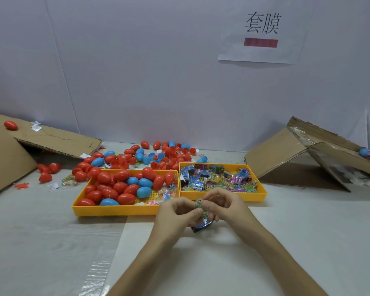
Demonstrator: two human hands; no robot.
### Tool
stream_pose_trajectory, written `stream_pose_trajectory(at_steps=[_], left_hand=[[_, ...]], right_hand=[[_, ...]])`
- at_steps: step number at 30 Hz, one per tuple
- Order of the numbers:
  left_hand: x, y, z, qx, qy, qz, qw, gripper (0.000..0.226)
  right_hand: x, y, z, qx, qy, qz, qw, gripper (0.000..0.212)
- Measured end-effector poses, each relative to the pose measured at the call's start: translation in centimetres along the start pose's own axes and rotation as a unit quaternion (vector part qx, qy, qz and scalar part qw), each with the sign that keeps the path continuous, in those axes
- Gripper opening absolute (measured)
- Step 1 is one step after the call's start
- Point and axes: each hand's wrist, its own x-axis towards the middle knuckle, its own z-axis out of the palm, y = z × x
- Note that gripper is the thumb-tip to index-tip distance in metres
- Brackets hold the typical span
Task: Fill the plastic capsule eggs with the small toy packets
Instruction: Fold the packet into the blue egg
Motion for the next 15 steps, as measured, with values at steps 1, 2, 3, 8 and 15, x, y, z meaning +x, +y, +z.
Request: stream_pose_trajectory(at_steps=[1, 2, 3, 8, 15], left_hand=[[0.0, -0.03, 0.01, -0.004, 0.0, 0.0, 1.0, 0.006], [0.01, -0.05, 0.03, -0.006, 0.001, 0.001, 1.0, 0.006], [0.01, -0.08, 0.01, -0.007, 0.003, 0.003, 1.0, 0.007], [-0.13, 0.03, 0.0, 0.021, 0.007, 0.015, 1.0, 0.008], [-0.24, -0.01, 0.0, 0.043, 0.004, 0.013, 0.999, 0.006]], right_hand=[[0.07, 0.08, 0.03, -0.001, 0.002, 0.006, 1.0, 0.02], [0.07, 0.07, 0.07, -0.006, 0.001, 0.008, 1.0, 0.016], [0.06, 0.06, 0.06, -0.008, -0.003, 0.003, 1.0, 0.012], [0.02, 0.04, -0.26, 0.04, 0.004, -0.005, 0.999, 0.003], [0.28, 0.58, -0.36, 0.118, -0.001, 0.005, 0.993, 0.023]])
